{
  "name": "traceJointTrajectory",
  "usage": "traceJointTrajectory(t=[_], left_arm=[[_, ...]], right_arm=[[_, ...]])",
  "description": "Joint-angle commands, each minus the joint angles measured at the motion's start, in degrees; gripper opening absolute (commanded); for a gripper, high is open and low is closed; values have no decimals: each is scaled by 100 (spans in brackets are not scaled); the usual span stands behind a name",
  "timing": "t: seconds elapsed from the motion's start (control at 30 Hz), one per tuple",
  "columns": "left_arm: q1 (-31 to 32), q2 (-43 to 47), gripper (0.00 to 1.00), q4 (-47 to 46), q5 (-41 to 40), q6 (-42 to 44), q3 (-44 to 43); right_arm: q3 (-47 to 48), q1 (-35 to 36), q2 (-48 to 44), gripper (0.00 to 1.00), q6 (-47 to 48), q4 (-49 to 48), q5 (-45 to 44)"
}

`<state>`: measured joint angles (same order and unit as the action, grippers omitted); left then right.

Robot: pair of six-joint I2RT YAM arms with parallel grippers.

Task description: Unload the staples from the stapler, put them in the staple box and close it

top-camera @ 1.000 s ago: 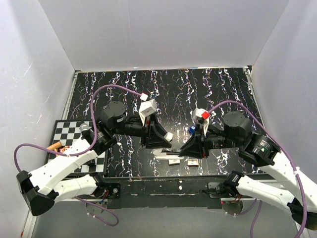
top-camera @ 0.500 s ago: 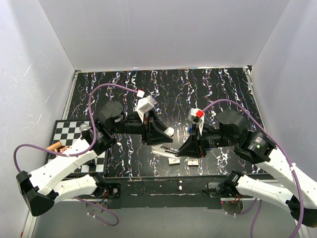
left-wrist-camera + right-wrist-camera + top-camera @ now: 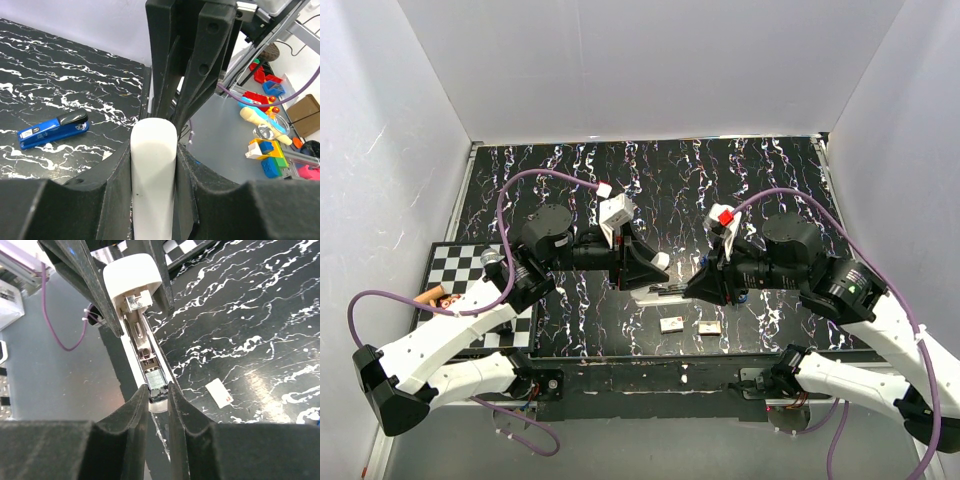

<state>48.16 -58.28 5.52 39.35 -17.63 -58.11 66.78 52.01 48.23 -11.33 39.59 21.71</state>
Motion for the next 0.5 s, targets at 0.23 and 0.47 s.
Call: traceJointTrajectory(t=[0.23, 0.47], left_arm=[[-53, 19, 0, 696, -1175, 409, -130], [-53, -8, 0, 968, -1921, 260, -297]], right_arm=[[1213, 46, 300, 35, 272, 646, -914], [1609, 46, 915, 5, 211, 523, -1467]])
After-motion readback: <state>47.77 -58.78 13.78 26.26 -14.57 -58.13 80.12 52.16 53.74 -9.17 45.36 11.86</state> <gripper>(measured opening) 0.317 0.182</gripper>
